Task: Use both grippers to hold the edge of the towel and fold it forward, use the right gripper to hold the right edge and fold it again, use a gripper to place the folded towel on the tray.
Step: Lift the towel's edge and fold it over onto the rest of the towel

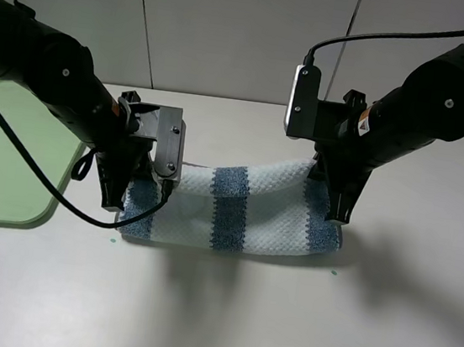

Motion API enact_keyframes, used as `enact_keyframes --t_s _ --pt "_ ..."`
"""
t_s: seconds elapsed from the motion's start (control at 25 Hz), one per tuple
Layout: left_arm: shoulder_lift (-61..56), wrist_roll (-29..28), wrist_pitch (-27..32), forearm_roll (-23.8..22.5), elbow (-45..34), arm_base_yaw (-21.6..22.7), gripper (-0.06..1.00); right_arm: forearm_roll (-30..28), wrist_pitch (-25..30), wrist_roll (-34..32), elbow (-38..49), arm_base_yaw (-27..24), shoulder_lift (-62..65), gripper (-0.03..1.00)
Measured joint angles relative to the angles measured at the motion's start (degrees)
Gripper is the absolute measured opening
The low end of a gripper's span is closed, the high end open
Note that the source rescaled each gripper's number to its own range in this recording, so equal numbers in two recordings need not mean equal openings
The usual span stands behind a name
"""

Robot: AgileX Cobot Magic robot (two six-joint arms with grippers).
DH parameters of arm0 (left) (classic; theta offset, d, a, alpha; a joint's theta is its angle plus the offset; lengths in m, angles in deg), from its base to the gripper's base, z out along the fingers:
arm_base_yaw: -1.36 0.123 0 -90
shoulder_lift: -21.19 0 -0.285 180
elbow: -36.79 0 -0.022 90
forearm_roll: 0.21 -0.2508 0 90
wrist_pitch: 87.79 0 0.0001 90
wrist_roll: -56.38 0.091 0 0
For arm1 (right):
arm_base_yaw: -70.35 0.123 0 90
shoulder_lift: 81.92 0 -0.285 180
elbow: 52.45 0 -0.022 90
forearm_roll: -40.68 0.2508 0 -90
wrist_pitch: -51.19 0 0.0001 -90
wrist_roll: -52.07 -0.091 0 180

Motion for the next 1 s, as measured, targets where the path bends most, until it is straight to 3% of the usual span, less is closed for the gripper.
enact_keyframes --t_s 0.36,0.44,0.52,0.56,0.68,0.72,0.8,1.0 --pt "0.0 0.0 -3.2 0.0 0.0 0.0 0.05 -0.2 -1.8 0.0 0.0 0.0 0.0 0.00" --pt "0.0 0.0 -4.0 0.0 0.0 0.0 0.09 -0.2 -1.8 0.0 0.0 0.0 0.0 0.00" --pt "0.0 0.0 -4.9 0.0 0.0 0.0 0.23 -0.2 -1.8 -0.5 0.0 0.0 0.0 0.03" --pt "0.0 0.0 -5.1 0.0 0.0 0.0 0.35 -0.2 -1.8 -1.1 0.0 0.0 0.0 0.14" --pt "0.0 -0.2 -6.1 0.0 0.0 0.0 0.78 -0.8 -3.2 -6.0 0.1 -0.2 -0.2 0.77" --pt "0.0 -0.5 -6.4 0.0 0.0 0.0 0.87 -1.3 -4.5 -7.3 0.2 -0.5 -0.5 0.85" --pt "0.0 -0.6 -7.1 0.0 0.0 0.0 0.94 -2.3 -7.1 -9.2 0.4 -0.7 -1.2 0.95" --pt "0.0 -0.7 -7.2 0.0 0.0 0.0 0.99 -2.8 -9.0 -10.0 0.4 -0.7 -1.6 1.00"
